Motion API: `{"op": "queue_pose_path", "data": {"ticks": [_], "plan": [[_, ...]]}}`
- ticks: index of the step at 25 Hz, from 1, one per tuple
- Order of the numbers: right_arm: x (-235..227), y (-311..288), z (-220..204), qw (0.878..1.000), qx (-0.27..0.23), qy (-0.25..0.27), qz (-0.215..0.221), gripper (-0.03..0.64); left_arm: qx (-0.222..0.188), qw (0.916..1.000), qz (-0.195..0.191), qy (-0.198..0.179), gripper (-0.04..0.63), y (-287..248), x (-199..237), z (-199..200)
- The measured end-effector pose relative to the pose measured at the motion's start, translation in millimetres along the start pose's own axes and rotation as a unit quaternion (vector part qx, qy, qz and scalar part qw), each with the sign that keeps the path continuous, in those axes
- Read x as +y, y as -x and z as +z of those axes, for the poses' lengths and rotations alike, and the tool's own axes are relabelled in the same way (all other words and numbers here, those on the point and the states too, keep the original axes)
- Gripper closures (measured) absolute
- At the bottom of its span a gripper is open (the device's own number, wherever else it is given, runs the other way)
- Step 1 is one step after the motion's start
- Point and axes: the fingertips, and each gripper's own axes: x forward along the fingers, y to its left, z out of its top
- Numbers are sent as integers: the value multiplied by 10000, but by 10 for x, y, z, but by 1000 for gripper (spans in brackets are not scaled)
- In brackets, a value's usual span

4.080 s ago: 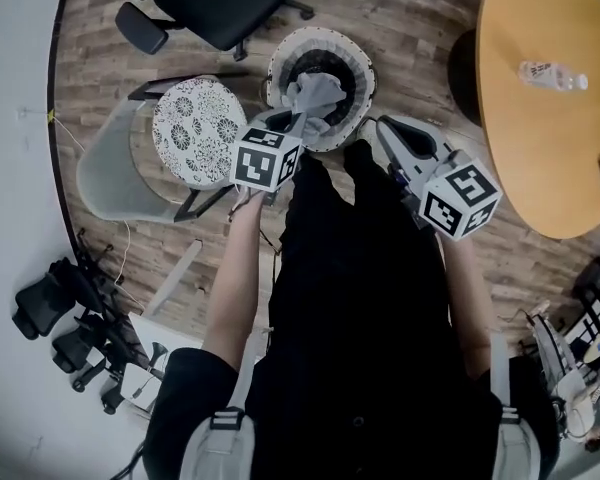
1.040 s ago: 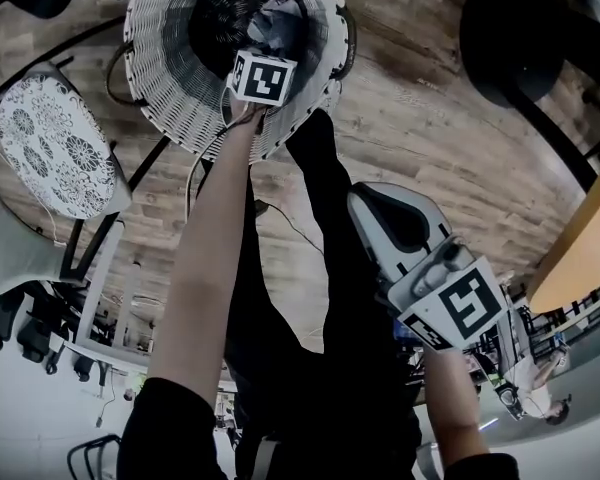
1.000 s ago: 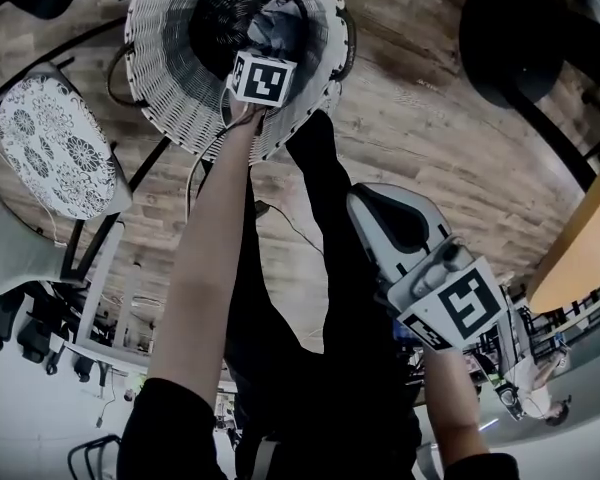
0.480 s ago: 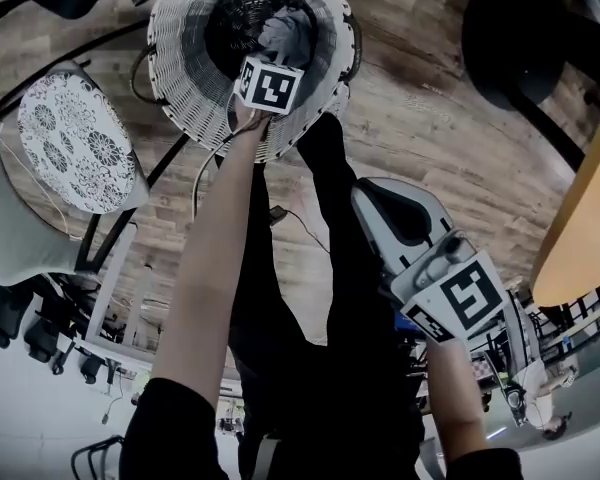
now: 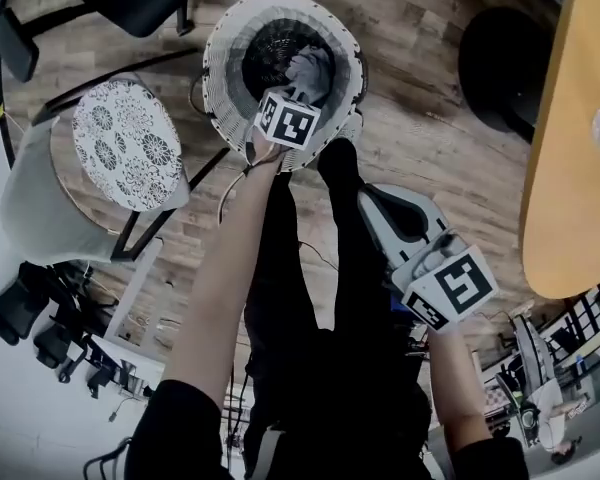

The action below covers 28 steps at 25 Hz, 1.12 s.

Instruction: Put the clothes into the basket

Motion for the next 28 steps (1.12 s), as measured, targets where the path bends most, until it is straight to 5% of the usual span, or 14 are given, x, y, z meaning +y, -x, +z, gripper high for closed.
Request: {"op": "queue_pose_path", "data": {"ticks": [7, 14, 28], "plan": [[311, 345, 330, 9995, -226, 186, -94, 598, 89, 9994, 21, -330, 551, 836, -209, 116], [579, 690, 626, 9983, -406, 371, -197, 598, -51, 9996, 137, -258, 572, 1572, -243, 270], [1201, 893, 1176, 9946, -861, 542, -187, 598, -882, 9957, 63, -283, 584, 2987, -355, 498]]}}
